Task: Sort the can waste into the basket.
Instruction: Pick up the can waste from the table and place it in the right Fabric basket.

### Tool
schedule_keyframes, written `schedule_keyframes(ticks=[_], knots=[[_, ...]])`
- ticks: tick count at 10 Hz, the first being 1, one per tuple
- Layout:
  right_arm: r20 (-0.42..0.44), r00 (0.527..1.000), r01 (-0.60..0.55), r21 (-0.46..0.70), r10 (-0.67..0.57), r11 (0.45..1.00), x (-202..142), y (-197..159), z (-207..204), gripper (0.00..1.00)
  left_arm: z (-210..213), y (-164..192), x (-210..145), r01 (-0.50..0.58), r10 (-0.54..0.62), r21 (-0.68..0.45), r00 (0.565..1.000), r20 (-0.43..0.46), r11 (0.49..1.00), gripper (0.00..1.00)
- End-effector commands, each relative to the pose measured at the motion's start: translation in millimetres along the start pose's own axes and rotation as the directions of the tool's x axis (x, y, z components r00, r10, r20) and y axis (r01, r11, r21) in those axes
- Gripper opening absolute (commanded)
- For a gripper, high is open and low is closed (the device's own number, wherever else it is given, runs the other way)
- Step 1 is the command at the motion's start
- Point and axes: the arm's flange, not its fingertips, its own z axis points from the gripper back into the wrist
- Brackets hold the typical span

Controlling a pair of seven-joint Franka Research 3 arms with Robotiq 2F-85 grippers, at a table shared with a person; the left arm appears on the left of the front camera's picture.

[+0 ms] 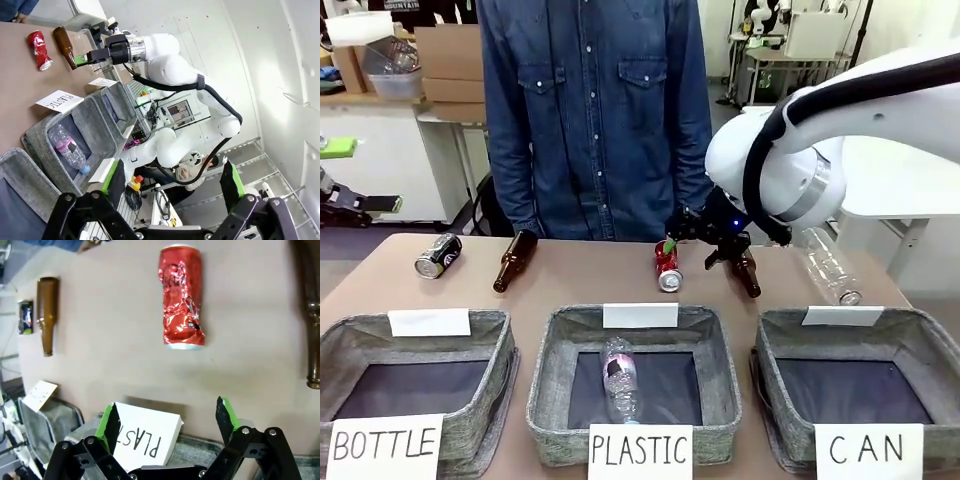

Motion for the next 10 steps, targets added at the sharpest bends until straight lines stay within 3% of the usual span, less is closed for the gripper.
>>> schedule_keyframes(ticks=[1, 3, 5, 8, 10], knots=[[-0.003, 0.999, 0.038, -0.107, -0.039, 0.994, 8, 15, -23, 1.0, -2, -2, 1, 0.022, -0.021, -0.024, 1.0, 0.012, 0.999, 1.0], [0.018, 0.997, 0.074, -0.161, -0.072, 0.984, 33, 43, -41, 1.0, -2, -2, 1, 0.022, -0.021, -0.024, 1.0, 0.012, 0.999, 1.0], [0.034, 0.992, 0.127, -0.293, -0.123, 0.948, 55, 59, -68, 1.0, -2, -2, 1, 0.022, -0.021, -0.024, 1.0, 0.012, 0.999, 1.0], [0.034, 0.997, 0.081, -0.344, -0.073, 0.936, 74, 75, -113, 1.0, -2, -2, 1, 0.022, -0.021, -0.024, 1.0, 0.012, 0.999, 1.0], [0.023, 0.994, 0.11, -0.419, -0.111, 0.901, 88, 72, -138, 1.0, -2, -2, 1, 0.022, -0.021, -0.024, 1.0, 0.012, 0.999, 1.0]])
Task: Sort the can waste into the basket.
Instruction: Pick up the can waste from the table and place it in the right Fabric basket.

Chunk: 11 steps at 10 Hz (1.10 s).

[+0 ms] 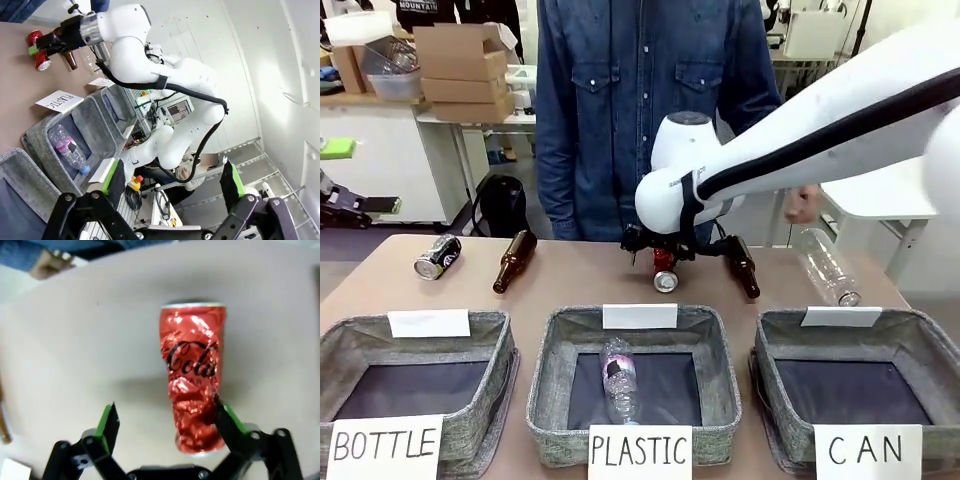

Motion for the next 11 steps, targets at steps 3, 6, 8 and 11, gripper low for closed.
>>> schedule_keyframes(ticks=[3, 6, 8, 11], knots=[[0.012, 0.998, 0.055, -0.108, -0.054, 0.993, 15, 10, -18, 1.0, -2, -2, 1, 0.022, -0.021, -0.023, 1.0, 0.012, 1.0, 1.0], [0.022, 0.995, 0.098, -0.155, -0.096, 0.983, 17, 10, -22, 1.0, -2, -2, 1, 0.022, -0.021, -0.023, 1.0, 0.012, 1.0, 1.0], [0.04, 0.996, 0.09, -0.205, -0.083, 0.975, 18, 8, -26, 0.4, -2, -2, 1, 0.022, -0.021, -0.023, 1.0, 0.012, 1.0, 1.0], [0.036, 0.995, 0.094, -0.202, -0.088, 0.975, 19, 4, -27, 0.0, -2, -2, 1, 0.022, -0.021, -0.023, 1.0, 0.012, 1.0, 1.0]])
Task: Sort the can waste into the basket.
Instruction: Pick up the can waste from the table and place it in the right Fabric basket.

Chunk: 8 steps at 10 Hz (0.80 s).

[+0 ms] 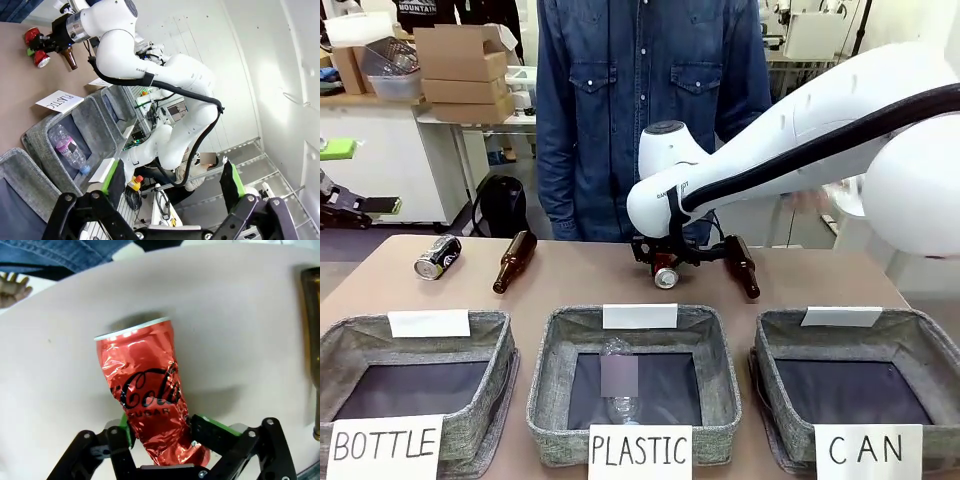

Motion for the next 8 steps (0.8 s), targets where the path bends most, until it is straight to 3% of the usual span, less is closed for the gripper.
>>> schedule_keyframes(ticks=[1, 5, 8], knots=[[0.017, 0.999, 0.03, -0.03, -0.03, 0.999, 2, 5, -3, 0.0, -2, -2, 1, 0.021, -0.021, -0.023, 1.0, 0.012, 1.0, 1.0], [0.011, 1.0, 0.027, -0.02, -0.027, 0.999, 1, 2, -4, 0.0, -2, -2, 1, 0.021, -0.021, -0.023, 1.0, 0.012, 1.0, 1.0], [-0.008, 1.0, 0.0, 0.06, 0.001, 0.998, -2, -29, 18, 0.0, -2, -2, 1, 0.021, -0.021, -0.023, 1.0, 0.012, 1.0, 1.0]])
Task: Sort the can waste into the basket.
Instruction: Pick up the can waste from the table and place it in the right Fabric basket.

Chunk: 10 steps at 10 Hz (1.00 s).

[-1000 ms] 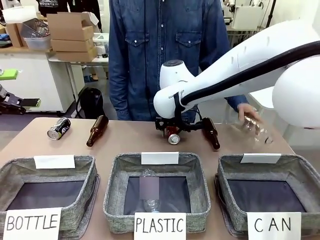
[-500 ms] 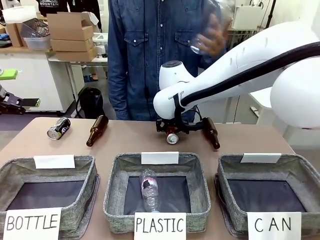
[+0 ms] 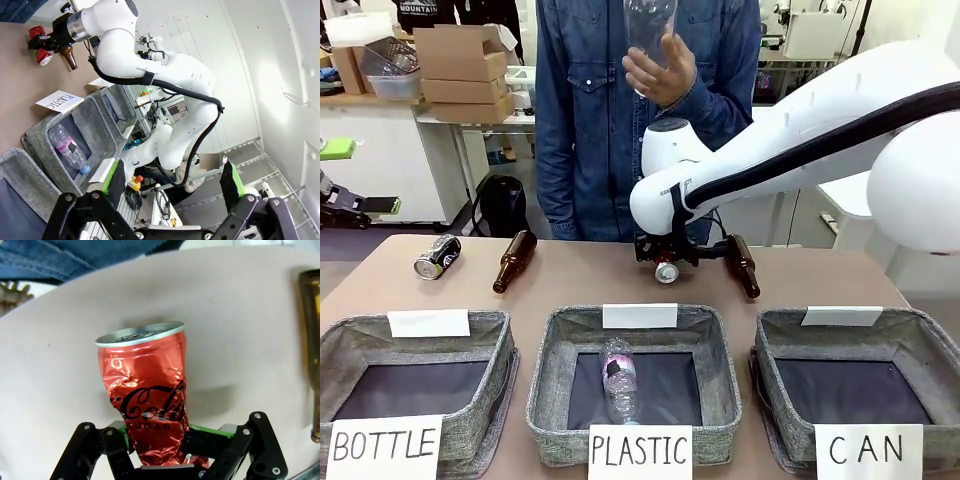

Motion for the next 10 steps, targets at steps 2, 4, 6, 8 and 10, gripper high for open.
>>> schedule_keyframes(ticks=[2, 4, 6, 8, 10], knots=[[-0.083, 0.988, -0.127, 0.068, 0.133, 0.989, -20, -72, 50, 0.0, -2, -2, 1, 0.021, -0.021, -0.023, 1.0, 0.012, 1.0, 1.0], [-0.184, 0.939, -0.278, 0.086, 0.29, 0.957, -55, -141, 90, 0.0, -2, -2, 1, 0.021, -0.021, -0.023, 1.0, 0.012, 1.0, 1.0], [-0.261, 0.868, -0.397, 0.144, 0.422, 0.906, -111, -225, 122, 0.0, -2, -2, 1, 0.021, -0.021, -0.023, 1.0, 0.012, 1.0, 1.0], [-0.333, 0.819, -0.415, 0.218, 0.467, 0.883, -152, -309, 138, 0.0, -2, -2, 1, 0.021, -0.021, -0.023, 1.0, 0.012, 1.0, 1.0], [-0.284, 0.891, -0.306, 0.199, 0.354, 0.931, -172, -340, 141, 0.0, -2, -2, 1, 0.021, -0.021, -0.023, 1.0, 0.012, 1.0, 1.0]])
